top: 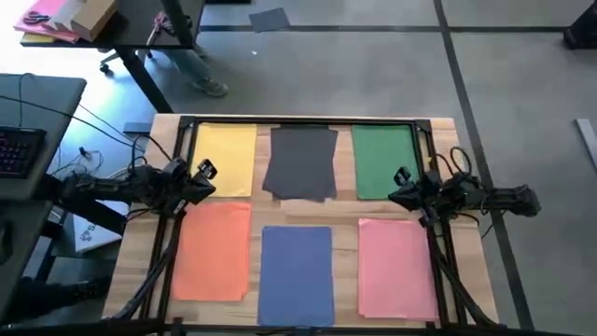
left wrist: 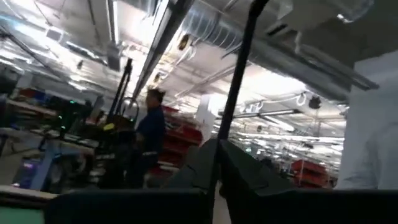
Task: Organize paper
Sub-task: Return to Home Position
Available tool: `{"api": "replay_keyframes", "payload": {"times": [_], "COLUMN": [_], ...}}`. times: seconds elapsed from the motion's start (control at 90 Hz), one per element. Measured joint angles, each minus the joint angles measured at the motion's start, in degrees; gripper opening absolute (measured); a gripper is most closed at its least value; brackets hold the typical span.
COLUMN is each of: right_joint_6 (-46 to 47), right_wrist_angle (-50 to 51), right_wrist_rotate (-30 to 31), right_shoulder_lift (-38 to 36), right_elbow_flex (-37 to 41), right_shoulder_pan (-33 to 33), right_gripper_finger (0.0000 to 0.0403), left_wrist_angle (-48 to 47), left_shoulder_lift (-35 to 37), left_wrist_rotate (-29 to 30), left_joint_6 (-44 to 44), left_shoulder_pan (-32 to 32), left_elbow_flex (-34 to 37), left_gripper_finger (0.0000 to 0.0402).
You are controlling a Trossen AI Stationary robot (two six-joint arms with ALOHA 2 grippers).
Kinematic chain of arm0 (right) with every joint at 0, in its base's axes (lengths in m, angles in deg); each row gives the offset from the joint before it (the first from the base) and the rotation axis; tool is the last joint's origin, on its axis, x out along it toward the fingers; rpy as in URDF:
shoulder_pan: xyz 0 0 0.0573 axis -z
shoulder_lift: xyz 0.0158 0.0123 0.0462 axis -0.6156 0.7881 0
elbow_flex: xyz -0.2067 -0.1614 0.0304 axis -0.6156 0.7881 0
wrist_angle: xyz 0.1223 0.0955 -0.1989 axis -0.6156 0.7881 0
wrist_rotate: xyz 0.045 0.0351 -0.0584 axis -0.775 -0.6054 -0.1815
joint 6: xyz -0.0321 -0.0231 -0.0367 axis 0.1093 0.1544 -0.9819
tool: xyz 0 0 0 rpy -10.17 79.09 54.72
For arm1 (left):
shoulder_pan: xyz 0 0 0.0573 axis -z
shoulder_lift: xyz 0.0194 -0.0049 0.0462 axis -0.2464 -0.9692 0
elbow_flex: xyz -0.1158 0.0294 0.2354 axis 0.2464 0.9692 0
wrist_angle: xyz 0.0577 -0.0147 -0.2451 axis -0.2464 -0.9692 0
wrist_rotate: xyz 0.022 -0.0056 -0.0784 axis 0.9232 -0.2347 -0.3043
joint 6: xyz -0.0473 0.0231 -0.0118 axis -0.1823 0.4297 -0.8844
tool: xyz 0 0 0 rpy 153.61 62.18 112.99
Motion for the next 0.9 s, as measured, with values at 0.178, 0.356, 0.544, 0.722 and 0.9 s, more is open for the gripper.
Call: {"api": "replay_keyframes", "payload": {"times": [0.178, 0.356, 0.544, 0.722, 0.9], "right_joint_6": [-4.06, -2.66, -2.08, -1.9, -1.9], "right_wrist_angle": [-5.29, 0.53, 10.95, 17.84, 18.0], "right_wrist_rotate": [0.08, -0.42, -0.58, -0.36, -0.41], "right_shoulder_lift": [-1.42, -0.65, -0.35, -0.09, 0.09], "right_elbow_flex": [0.0, 0.0, 0.0, -0.01, -0.04], "right_shoulder_pan": [0.13, 0.13, 0.13, 0.13, 0.13], "right_gripper_finger": [0.0, 0.0, 0.0, 0.0, 0.0], "left_wrist_angle": [-0.76, -4.88, -15.04, -24.16, -31.33], "left_shoulder_lift": [6.64, 10.98, 10.96, 10.77, 10.74], "left_wrist_rotate": [-4.81, -5.65, -10.77, -8.79, -6.56], "left_joint_6": [1.73, 1.37, 2.32, 5.03, 5.91], "left_shoulder_pan": [-2.14, -3.66, -4.03, -4.03, -4.03], "left_elbow_flex": [0.0, -0.07, -0.04, -0.02, -0.02], "left_gripper_finger": [0.0007, 0.0007, 0.0007, 0.0007, 0.0007]}}
